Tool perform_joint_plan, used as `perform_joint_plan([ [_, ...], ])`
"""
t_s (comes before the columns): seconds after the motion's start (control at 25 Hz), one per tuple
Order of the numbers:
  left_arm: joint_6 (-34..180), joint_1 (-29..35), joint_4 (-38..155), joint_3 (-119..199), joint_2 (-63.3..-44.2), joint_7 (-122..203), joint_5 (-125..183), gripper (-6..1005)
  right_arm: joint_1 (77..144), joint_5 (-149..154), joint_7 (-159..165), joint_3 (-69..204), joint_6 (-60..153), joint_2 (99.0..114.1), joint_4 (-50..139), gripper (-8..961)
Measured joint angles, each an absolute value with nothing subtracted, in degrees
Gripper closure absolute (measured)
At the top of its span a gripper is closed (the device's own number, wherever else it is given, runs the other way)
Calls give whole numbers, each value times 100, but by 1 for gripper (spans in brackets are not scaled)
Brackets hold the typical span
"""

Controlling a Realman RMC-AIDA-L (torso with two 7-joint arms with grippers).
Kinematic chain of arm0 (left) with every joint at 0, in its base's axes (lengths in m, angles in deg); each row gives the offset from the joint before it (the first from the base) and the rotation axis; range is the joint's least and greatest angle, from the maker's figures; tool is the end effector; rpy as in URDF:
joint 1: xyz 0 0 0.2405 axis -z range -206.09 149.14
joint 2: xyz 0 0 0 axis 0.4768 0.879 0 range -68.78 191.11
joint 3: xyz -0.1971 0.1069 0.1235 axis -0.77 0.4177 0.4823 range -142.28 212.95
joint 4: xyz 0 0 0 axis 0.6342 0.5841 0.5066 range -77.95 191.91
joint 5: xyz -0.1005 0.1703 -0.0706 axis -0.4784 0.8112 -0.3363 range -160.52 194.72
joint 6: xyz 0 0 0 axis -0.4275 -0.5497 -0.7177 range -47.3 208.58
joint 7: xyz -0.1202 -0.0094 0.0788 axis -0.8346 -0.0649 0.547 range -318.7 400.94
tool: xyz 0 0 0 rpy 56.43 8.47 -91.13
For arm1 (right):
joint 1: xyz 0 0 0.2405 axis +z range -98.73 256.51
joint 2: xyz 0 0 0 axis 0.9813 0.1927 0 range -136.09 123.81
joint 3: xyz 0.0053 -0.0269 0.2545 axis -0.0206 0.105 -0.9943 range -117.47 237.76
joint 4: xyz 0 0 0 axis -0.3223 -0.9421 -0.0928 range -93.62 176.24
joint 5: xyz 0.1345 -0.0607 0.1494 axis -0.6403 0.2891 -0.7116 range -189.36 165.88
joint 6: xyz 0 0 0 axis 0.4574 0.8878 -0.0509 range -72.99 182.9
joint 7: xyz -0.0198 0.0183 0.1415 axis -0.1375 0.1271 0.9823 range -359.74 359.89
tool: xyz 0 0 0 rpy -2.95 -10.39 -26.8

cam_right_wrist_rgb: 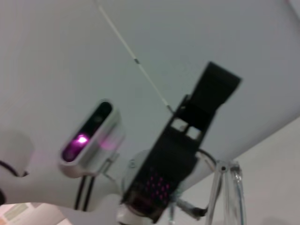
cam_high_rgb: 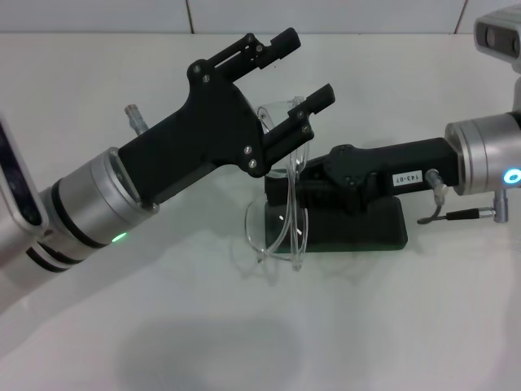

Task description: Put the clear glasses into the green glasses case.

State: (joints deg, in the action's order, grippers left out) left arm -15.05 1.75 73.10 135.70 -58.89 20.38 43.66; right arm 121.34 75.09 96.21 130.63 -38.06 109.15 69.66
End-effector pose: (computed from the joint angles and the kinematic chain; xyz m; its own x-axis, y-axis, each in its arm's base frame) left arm -0.1822 0.2949 -0.0461 0.4575 -0.4038 0.7922 0.1313 -0.8505 -0.5093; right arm 0.1573 0.3406 -0.0347 0.7169 -0.5030 -0.4827 -0.3837 -0.8628 0.3292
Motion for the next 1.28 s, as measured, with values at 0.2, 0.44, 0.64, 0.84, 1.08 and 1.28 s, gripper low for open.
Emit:
perform_joint_plan([
  [0.2, -1499, 206, 7314, 13570, -5889, 2038, 4366, 426, 12149, 7538, 9650, 13063, -4012, 10912, 6999, 782],
  [0.44, -1486, 214, 7308, 13570, -5889, 2038, 4368, 426, 12165, 7570, 9674, 13063, -4048, 10908, 7013, 780],
  [0.64, -1476, 225, 7284, 13570, -5895, 2039, 4368, 426, 12199, 7571, 9676, 13074, -4172, 10908, 7005, 779],
  [0.84, -1472, 228, 7285, 13571, -5898, 2039, 4366, 426, 12207, 7572, 9676, 13130, -4214, 10900, 7002, 777],
  [1.08, -1505, 167, 7312, 13568, -5899, 2074, 4356, 426, 12184, 7605, 9676, 13115, -4141, 10860, 7013, 776],
  [1.28, -1667, 16, 7352, 13561, -5895, 2088, 4233, 426, 12157, 7640, 9670, 13084, -3877, 10765, 7027, 774],
])
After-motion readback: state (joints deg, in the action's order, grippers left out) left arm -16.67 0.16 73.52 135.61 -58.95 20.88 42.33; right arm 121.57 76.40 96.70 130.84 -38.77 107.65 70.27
